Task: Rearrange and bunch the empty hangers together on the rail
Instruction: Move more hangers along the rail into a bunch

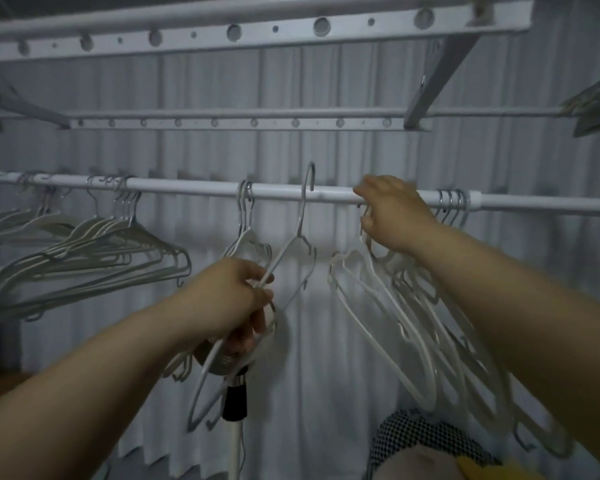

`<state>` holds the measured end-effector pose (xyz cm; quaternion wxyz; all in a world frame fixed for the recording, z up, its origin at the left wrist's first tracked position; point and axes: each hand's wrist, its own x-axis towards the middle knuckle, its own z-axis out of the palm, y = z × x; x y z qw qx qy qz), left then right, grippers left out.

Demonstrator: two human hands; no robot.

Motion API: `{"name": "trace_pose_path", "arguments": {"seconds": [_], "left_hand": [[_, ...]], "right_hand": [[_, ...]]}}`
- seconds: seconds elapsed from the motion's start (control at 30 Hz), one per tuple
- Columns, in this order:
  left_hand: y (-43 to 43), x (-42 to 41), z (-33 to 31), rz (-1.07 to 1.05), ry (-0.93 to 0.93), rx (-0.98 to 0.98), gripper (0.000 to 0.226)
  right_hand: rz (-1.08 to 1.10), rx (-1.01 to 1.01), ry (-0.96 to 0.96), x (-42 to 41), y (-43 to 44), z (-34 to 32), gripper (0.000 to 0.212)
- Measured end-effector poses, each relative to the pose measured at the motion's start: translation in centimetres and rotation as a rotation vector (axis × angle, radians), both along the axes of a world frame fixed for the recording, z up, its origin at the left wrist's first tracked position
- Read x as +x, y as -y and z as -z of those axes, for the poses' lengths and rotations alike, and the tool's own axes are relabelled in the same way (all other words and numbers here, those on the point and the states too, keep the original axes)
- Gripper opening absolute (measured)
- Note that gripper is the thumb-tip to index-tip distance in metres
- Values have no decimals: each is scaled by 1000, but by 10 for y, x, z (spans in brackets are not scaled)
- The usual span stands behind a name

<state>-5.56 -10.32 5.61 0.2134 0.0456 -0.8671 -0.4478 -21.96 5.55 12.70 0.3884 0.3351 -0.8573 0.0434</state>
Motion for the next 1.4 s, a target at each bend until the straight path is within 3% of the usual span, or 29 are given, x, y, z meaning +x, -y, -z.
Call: {"name": "trace_pose_path", "arguments": {"seconds": [0.27, 0.8, 0.93, 1.1, 1.2, 1.3, 1.4], "left_hand": [[-16, -35, -14, -81, 20, -114, 31], [-29, -61, 0, -20, 62, -10, 28], [-26, -55, 8, -89, 33, -166, 36], [3, -35, 12, -435, -211, -641, 30], [31, -31, 16, -508, -359, -896, 31], [50, -28, 16, -528, -149, -809, 44], [68, -31, 23, -540, -134, -762, 35]], "right_hand": [[-17, 18, 107, -16, -4, -8, 34], [-31, 53, 58, -21, -1, -9, 52], [-36, -60, -25, -21, 9, -19, 57], [-92, -49, 18, -14, 42, -24, 49], [-45, 54, 44, -15, 61, -20, 47], [46, 103, 89, -17, 72, -20, 49], [87, 100, 111, -17, 76, -21, 47]]}}
